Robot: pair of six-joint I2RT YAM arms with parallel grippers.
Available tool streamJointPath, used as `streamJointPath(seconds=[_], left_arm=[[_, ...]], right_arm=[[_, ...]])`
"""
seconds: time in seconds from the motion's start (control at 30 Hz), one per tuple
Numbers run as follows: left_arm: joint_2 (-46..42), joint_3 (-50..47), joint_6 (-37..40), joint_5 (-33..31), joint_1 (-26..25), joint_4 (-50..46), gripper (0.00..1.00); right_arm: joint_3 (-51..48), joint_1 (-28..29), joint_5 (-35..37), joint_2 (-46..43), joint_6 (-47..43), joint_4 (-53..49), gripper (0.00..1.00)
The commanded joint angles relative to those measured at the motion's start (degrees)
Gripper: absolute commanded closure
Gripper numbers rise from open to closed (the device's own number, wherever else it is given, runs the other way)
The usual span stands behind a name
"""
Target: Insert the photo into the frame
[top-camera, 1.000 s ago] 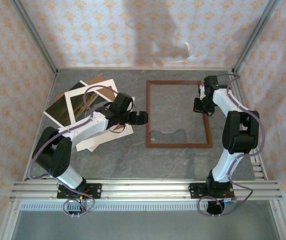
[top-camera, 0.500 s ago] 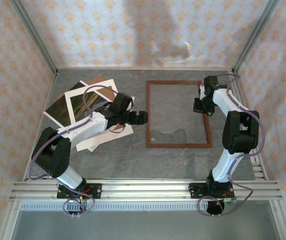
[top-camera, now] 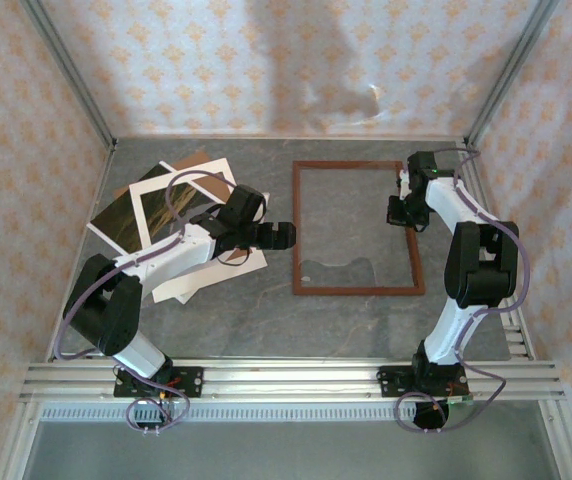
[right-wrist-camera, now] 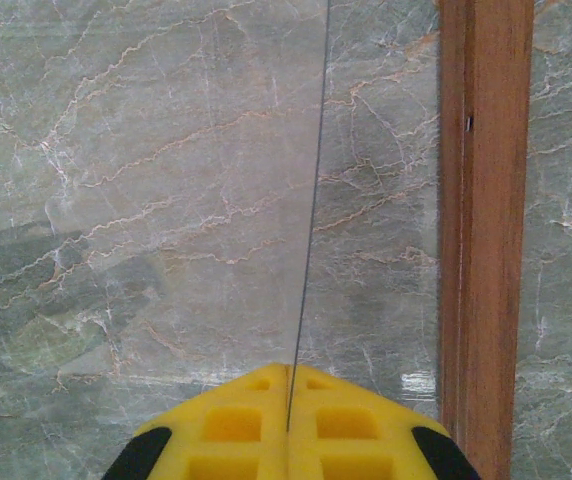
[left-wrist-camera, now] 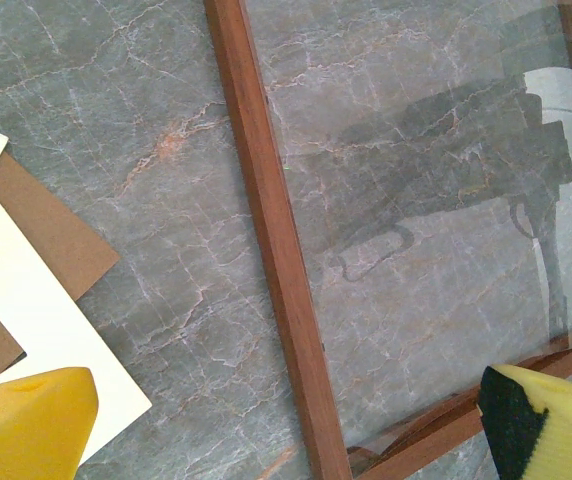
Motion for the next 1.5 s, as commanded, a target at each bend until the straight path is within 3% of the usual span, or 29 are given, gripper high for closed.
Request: streamJointPath(seconds=[0.0, 1.47], left_arm=[[-1.8, 0.6, 0.5, -1.6, -0.7, -0.8, 0.01], [-1.4, 0.7, 0.4, -1.2, -0.7, -0.9, 0.01]], right_arm=[[0.3, -0.6, 0.9, -0.1, -0.2, -1.4, 1.0], [0.0, -0.6, 1.8, -0.2, -0.2, -2.2, 1.0]])
